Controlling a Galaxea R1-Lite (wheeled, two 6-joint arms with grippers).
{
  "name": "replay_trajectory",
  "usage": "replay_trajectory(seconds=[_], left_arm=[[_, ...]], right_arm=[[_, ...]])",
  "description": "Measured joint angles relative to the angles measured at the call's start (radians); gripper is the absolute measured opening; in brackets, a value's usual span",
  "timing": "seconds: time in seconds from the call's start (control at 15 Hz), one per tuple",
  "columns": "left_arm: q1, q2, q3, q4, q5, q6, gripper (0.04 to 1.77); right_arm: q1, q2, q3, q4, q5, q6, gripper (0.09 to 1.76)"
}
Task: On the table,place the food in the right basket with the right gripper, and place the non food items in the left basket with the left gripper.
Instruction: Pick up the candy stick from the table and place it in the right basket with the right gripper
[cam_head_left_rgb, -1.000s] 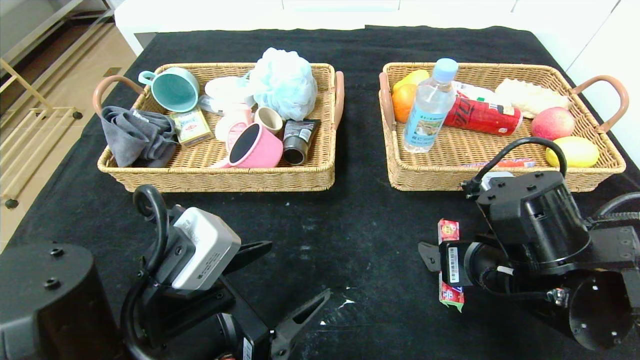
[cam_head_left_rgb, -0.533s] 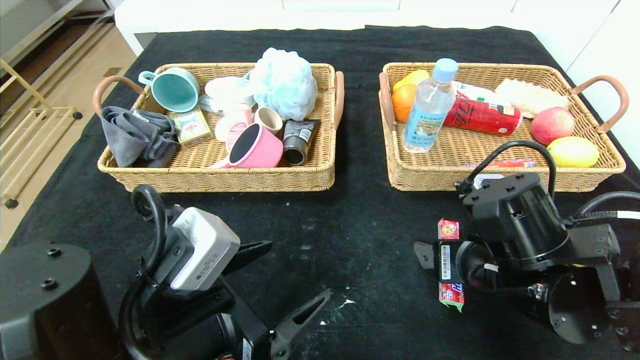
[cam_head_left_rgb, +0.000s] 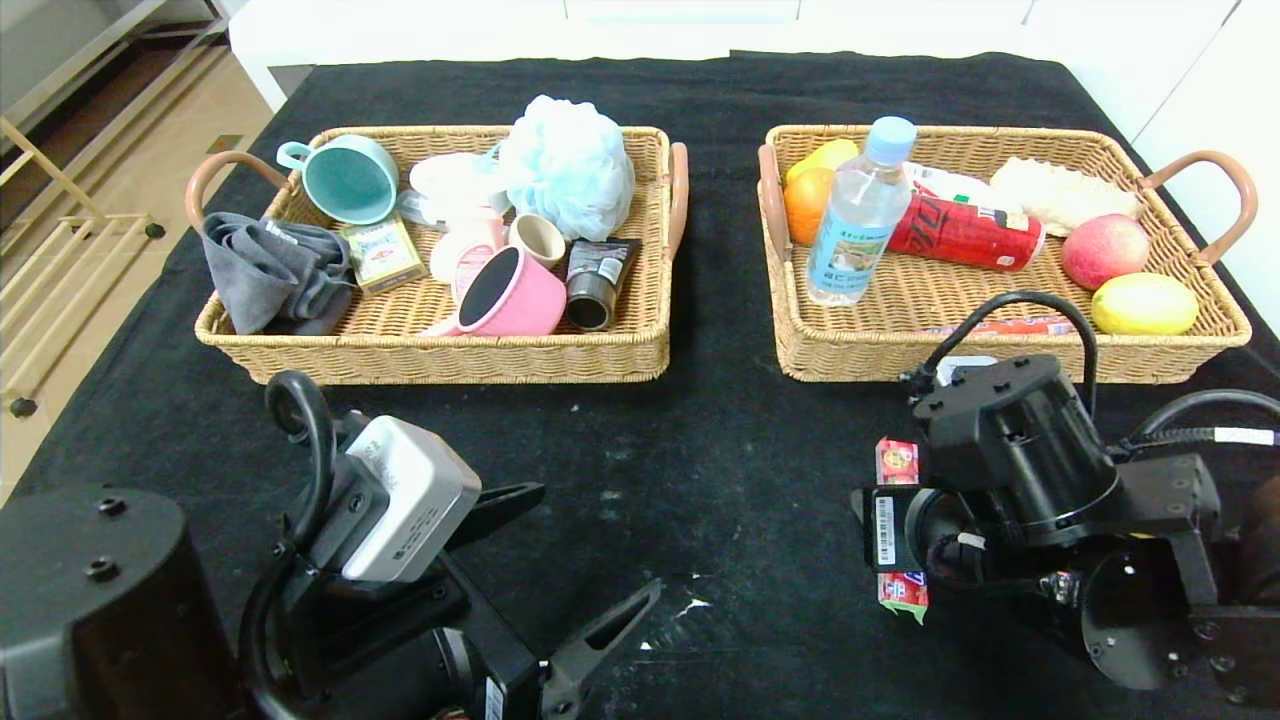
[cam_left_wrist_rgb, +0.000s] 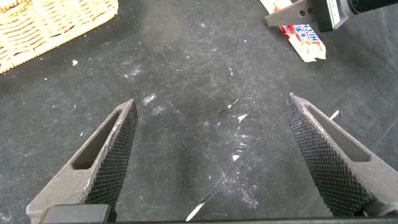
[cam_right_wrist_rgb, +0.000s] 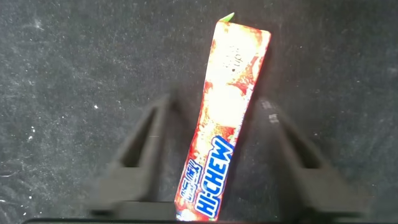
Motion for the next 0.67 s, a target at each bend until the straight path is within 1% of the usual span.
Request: replay_trajectory(seconds=[0.13,0.2,0.27,0.4,0.67], left_arm=[[0.000,0.000,0.000,0.000,0.000,0.000,1.72],[0.000,0.000,0.000,0.001,0.000,0.000,1.72],[0.000,0.000,0.001,0.001,-0.001,0.000,1.72],[0.000,0.001,0.003,0.000,-0.017,-0.002,1.72],[0.000,0.001,0.006,0.000,-0.022,-0.001,1.72]], right_arm=[[0.000,0.001,0.000,0.000,0.000,0.000,0.77],[0.000,0.001,0.000,0.000,0.000,0.000,0.42],[0.000,0.002,0.000,0.000,0.000,0.000,0.35],[0.001,0.002,0.002,-0.001,0.000,0.000,0.35],[0.002,0.003,0.004,-0.001,0.000,0.000,0.35]])
